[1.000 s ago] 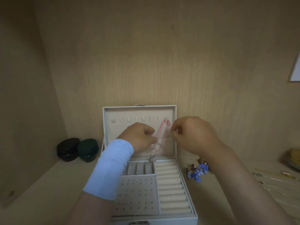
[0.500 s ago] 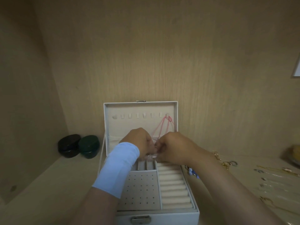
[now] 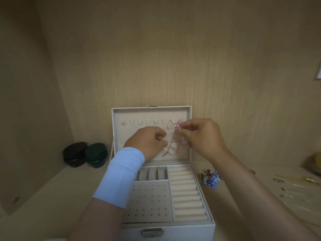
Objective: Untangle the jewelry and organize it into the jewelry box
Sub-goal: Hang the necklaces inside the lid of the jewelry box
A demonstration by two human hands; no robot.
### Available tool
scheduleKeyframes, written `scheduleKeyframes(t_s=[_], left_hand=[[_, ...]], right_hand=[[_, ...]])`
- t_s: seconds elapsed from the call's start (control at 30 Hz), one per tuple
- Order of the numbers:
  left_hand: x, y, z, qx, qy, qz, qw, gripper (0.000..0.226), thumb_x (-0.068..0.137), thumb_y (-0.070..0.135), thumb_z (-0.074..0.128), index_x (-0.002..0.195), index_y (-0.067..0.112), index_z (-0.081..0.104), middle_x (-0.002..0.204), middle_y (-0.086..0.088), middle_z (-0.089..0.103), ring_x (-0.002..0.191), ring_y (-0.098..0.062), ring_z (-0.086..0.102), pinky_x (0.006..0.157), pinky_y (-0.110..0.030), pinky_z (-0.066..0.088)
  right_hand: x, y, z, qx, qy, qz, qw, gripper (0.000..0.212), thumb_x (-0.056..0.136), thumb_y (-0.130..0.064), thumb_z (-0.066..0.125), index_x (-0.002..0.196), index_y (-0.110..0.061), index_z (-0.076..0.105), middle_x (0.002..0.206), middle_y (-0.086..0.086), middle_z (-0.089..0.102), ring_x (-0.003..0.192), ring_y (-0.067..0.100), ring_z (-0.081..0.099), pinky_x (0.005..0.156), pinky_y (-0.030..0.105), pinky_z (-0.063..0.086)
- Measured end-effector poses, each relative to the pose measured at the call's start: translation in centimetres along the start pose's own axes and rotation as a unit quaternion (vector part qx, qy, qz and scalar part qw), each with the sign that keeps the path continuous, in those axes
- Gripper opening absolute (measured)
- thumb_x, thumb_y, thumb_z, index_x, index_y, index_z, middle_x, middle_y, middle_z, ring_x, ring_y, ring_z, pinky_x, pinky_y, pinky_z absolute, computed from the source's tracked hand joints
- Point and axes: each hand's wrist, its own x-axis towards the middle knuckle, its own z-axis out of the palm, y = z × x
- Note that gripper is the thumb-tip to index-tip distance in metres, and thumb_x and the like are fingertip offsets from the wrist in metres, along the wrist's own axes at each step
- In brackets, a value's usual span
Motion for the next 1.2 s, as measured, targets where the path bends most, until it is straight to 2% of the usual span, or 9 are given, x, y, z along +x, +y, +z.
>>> scheduleKeyframes(t_s=[0.1, 0.2, 0.4, 0.53, 0.63, 0.77, 0.93, 1.1, 1.2], left_hand=[[-0.4, 0.6, 0.2, 0.129, -0.014, 0.003, 0.992, 0.03, 0.091, 0.036, 0.058, 0.121, 0.033, 0.063, 0.123, 0.008, 0.062, 0.113, -0.018, 0.058, 0.098, -0.033, 0.047], [-0.9, 1.4, 0.8, 0.226, -0.013, 0.032, 0.974, 0.029, 0.093, 0.04, 0.057, 0.119, 0.03, 0.064, 0.122, 0.003, 0.059, 0.112, -0.023, 0.058, 0.091, -0.033, 0.048], [-1.0, 1.4, 0.1, 0.181, -0.077, 0.018, 0.98, 0.028, 0.087, 0.039, 0.063, 0.112, 0.026, 0.068, 0.114, 0.001, 0.062, 0.105, -0.023, 0.059, 0.092, -0.036, 0.051], [-0.9, 1.1, -0.3, 0.173, -0.093, 0.016, 0.98, 0.032, 0.08, 0.04, 0.07, 0.11, 0.033, 0.067, 0.11, 0.008, 0.066, 0.099, -0.018, 0.063, 0.085, -0.032, 0.053], [-0.8, 0.9, 0.0, 0.18, -0.061, 0.018, 0.982, 0.037, 0.073, 0.054, 0.073, 0.104, 0.034, 0.067, 0.103, 0.013, 0.065, 0.093, -0.015, 0.063, 0.08, -0.029, 0.05], [-0.5, 1.2, 0.9, 0.2, 0.011, 0.026, 0.979, 0.037, 0.078, 0.064, 0.064, 0.083, 0.027, 0.066, 0.088, 0.009, 0.068, 0.085, -0.017, 0.064, 0.071, -0.027, 0.044], [-0.3, 1.3, 1.9, 0.234, 0.075, 0.03, 0.969, 0.05, 0.093, 0.06, 0.047, 0.067, 0.019, 0.058, 0.067, 0.001, 0.06, 0.07, -0.023, 0.059, 0.059, -0.027, 0.036], [-0.1, 0.9, 2.0, 0.254, 0.094, 0.031, 0.962, 0.066, 0.091, 0.071, 0.039, 0.053, 0.016, 0.042, 0.054, 0.0, 0.044, 0.059, -0.026, 0.045, 0.061, -0.032, 0.029], [0.0, 0.5, 1.2, 0.184, 0.035, 0.022, 0.982, 0.064, 0.091, 0.067, 0.045, 0.052, 0.017, 0.044, 0.053, -0.002, 0.049, 0.061, -0.029, 0.049, 0.062, -0.033, 0.031]], right_hand=[[-0.2, 0.3, 0.1, -0.094, 0.007, -0.079, 0.992, 0.014, 0.09, -0.017, 0.073, 0.1, -0.023, 0.079, 0.089, -0.013, 0.073, 0.062, -0.008, 0.065, 0.06, 0.013, 0.052], [-0.3, 0.8, 0.6, -0.212, 0.012, -0.131, 0.968, 0.017, 0.09, -0.026, 0.072, 0.106, -0.03, 0.077, 0.098, -0.014, 0.076, 0.088, 0.006, 0.07, 0.08, 0.03, 0.057], [-0.5, 0.9, 1.4, -0.329, -0.003, -0.173, 0.928, 0.012, 0.087, -0.042, 0.072, 0.094, -0.033, 0.076, 0.09, -0.011, 0.073, 0.085, 0.012, 0.066, 0.071, 0.029, 0.051], [-0.1, 0.8, 1.7, -0.431, -0.127, -0.181, 0.875, 0.02, 0.093, -0.041, 0.06, 0.095, -0.032, 0.077, 0.093, -0.006, 0.071, 0.088, 0.018, 0.065, 0.07, 0.03, 0.051], [0.3, 0.2, 0.6, -0.384, -0.182, -0.148, 0.893, 0.024, 0.097, -0.028, 0.055, 0.109, -0.03, 0.075, 0.105, -0.003, 0.074, 0.097, 0.018, 0.066, 0.084, 0.035, 0.055], [0.6, -1.4, -1.6, -0.298, -0.107, -0.154, 0.936, 0.029, 0.095, -0.013, 0.06, 0.119, -0.022, 0.073, 0.115, -0.003, 0.072, 0.095, 0.008, 0.064, 0.089, 0.019, 0.046], [0.2, -2.1, -2.7, -0.409, -0.12, -0.092, 0.9, 0.013, 0.078, -0.038, 0.077, 0.09, -0.031, 0.077, 0.089, -0.01, 0.069, 0.081, 0.012, 0.065, 0.077, 0.033, 0.057], [-0.5, -0.6, 0.5, -0.407, -0.141, -0.136, 0.892, 0.019, 0.084, -0.03, 0.069, 0.101, -0.035, 0.077, 0.091, -0.002, 0.072, 0.086, 0.021, 0.067, 0.075, 0.034, 0.056], [-0.4, 0.0, 1.2, -0.401, -0.11, -0.184, 0.891, 0.02, 0.093, -0.028, 0.06, 0.101, -0.034, 0.076, 0.095, 0.0, 0.072, 0.09, 0.024, 0.066, 0.072, 0.032, 0.051]])
